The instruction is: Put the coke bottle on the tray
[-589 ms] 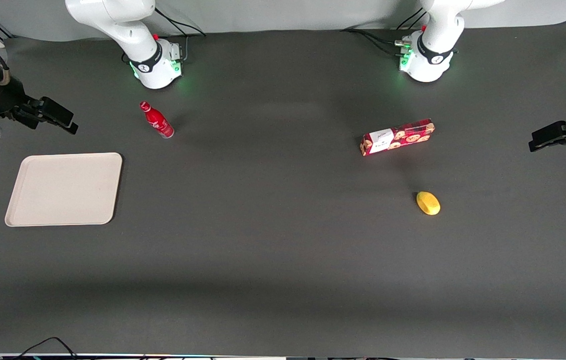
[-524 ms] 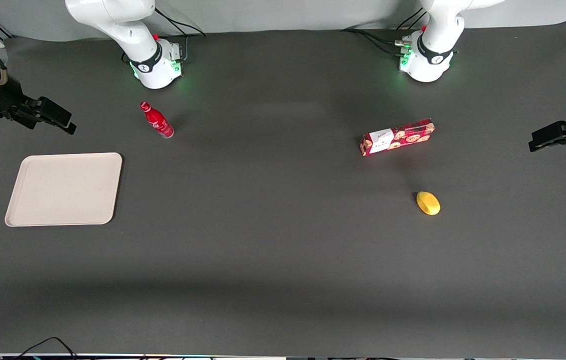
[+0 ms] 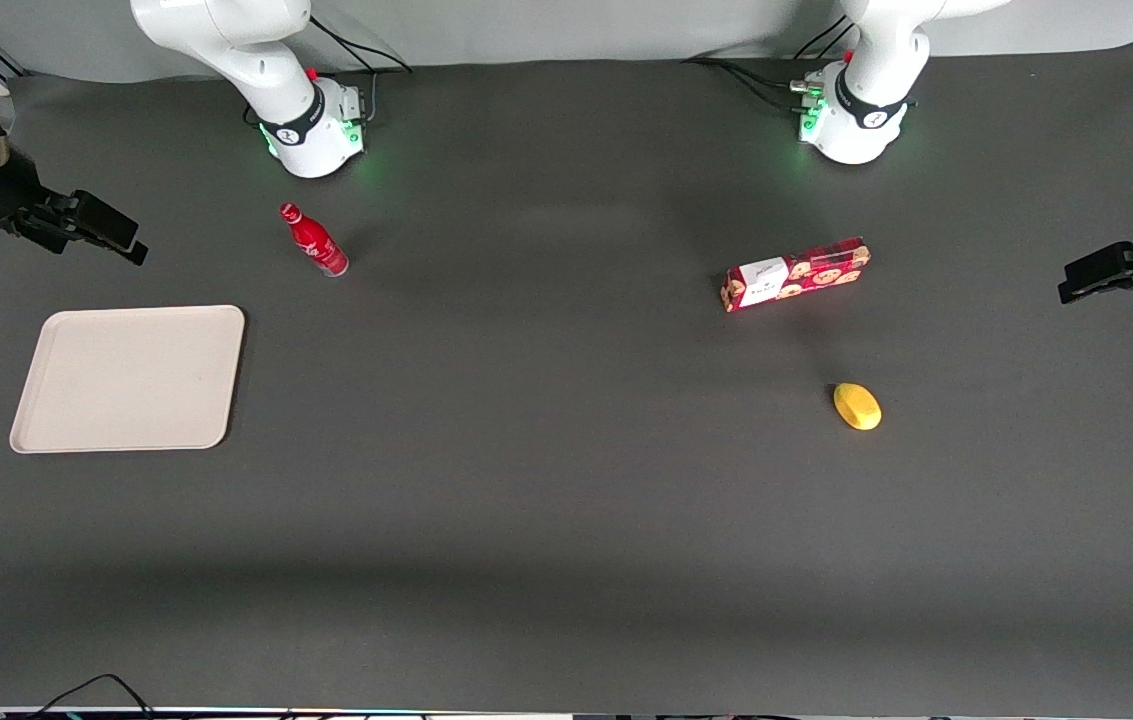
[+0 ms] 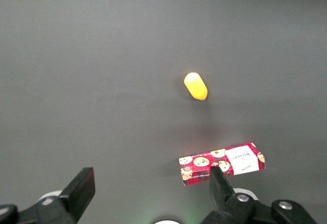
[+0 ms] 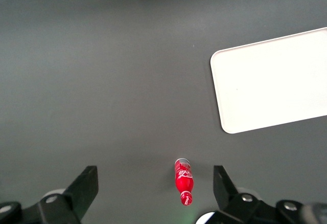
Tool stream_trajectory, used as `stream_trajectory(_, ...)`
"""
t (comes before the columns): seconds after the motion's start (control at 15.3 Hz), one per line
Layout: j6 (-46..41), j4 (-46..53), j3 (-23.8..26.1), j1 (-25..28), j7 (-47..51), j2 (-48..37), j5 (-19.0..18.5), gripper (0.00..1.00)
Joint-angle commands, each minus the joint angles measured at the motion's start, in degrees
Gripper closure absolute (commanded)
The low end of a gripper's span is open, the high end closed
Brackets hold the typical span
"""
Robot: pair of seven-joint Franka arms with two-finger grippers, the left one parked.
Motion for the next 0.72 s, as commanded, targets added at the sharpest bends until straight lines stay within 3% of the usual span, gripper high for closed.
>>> stream_trajectory(0.0, -1.62, 1.81, -0.29, 0.64, -0.07, 0.76, -0.82, 0.00)
stream_trajectory(0.33, -6.71, -0.55, 0.41, 0.73, 0.63, -0.64, -0.64, 0.00)
stream_trajectory(0.46, -6.29, -8.34, 0.93, 0.73, 0.63, -4.84, -0.03, 0.00)
stream_trajectory(0.65, 1.25, -24.86, 3.83, 0.20, 0.98, -13.19, 0.15, 0.00)
